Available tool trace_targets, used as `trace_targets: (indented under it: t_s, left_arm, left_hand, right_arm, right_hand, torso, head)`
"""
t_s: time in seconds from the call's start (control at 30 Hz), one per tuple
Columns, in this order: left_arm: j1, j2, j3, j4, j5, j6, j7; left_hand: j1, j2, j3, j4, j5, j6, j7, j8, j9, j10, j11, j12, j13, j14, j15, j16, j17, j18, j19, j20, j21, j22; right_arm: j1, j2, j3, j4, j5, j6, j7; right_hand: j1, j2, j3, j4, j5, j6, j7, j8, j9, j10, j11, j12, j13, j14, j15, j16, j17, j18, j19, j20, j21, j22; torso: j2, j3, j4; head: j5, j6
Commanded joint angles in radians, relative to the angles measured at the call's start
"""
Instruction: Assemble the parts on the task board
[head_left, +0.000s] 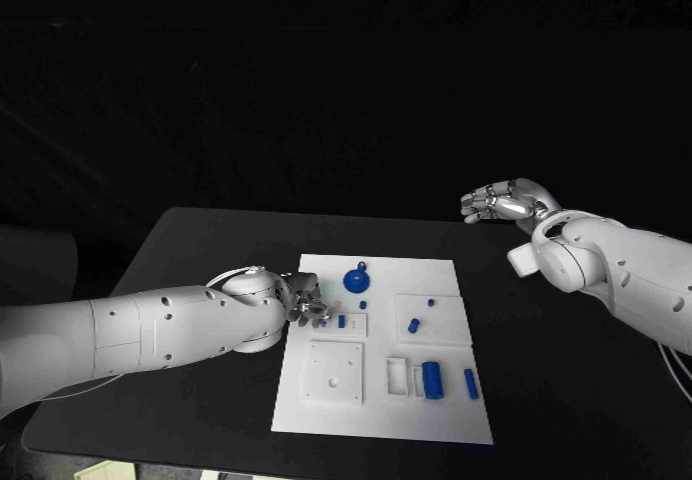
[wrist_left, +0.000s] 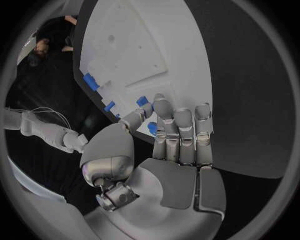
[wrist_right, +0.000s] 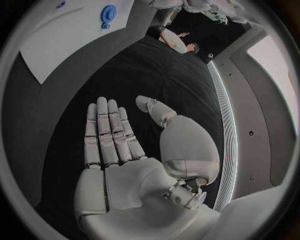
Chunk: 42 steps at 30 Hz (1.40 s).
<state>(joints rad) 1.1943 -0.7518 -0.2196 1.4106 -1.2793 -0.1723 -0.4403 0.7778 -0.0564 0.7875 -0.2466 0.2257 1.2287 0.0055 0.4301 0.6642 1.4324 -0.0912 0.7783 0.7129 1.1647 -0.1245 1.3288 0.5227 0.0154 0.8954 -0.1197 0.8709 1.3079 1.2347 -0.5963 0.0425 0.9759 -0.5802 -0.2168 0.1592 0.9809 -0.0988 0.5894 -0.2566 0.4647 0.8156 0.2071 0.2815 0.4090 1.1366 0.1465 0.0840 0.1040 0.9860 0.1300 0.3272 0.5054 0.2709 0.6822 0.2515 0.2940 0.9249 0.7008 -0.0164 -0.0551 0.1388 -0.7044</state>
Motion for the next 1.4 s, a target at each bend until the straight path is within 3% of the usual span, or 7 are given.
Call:
trace_targets:
  t_s: [0.03, 1.07, 1.4]
  left_arm:
    - [-0.003, 0.001, -0.001, 0.002, -0.005, 0.002, 0.007]
    - [-0.005, -0.009, -0.001, 0.007, 0.016, 0.002, 0.013]
    - [-0.003, -0.013, 0.011, 0.005, 0.063, 0.072, 0.028]
  left_hand:
    - [0.040, 0.054, 0.030, -0.034, 0.003, -0.005, -0.005, 0.001, -0.001, -0.005, -0.010, 0.006, 0.002, 0.003, 0.002, 0.005, 0.001, 0.002, 0.008, -0.096, -0.001, 0.019]
    - [0.039, 0.055, 0.031, -0.035, 0.004, -0.005, -0.006, 0.002, -0.002, -0.006, -0.012, 0.007, 0.002, 0.004, 0.001, 0.006, 0.001, 0.003, 0.010, -0.097, -0.002, 0.019]
    - [0.039, 0.055, 0.031, -0.035, 0.004, -0.006, -0.006, 0.002, -0.002, -0.006, -0.012, 0.007, 0.002, 0.004, 0.000, 0.005, 0.000, 0.003, 0.009, -0.097, -0.002, 0.018]
  right_arm:
    - [0.000, 0.000, 0.000, 0.002, -0.009, 0.017, 0.006]
    - [0.000, 0.003, 0.000, 0.002, -0.009, 0.018, 0.006]
    - [0.000, 0.006, 0.000, -0.001, -0.010, 0.018, 0.006]
  right_hand:
    - [0.005, -0.001, -0.004, 0.002, 0.005, -0.007, 0.001, 0.006, -0.001, 0.007, 0.002, -0.007, -0.002, -0.006, 0.003, -0.006, 0.001, -0.009, -0.006, 0.000, -0.004, 0.002]
    - [0.005, 0.000, -0.004, 0.002, 0.010, -0.007, 0.001, 0.007, -0.002, 0.007, 0.002, -0.007, -0.002, -0.006, 0.003, -0.006, 0.001, -0.009, -0.006, 0.000, -0.004, 0.002]
    - [0.005, 0.000, -0.004, 0.003, 0.011, -0.007, 0.001, 0.007, -0.002, 0.007, 0.002, -0.007, -0.002, -0.006, 0.003, -0.007, 0.001, -0.009, -0.006, 0.000, -0.005, 0.002]
  torso:
    - [0.000, 0.0008, -0.0004]
    - [0.000, -0.0002, 0.0001]
    - [0.001, 0.0001, -0.0020]
  head:
    - [0.000, -0.001]
    - [0.003, 0.000]
    - [0.004, 0.002]
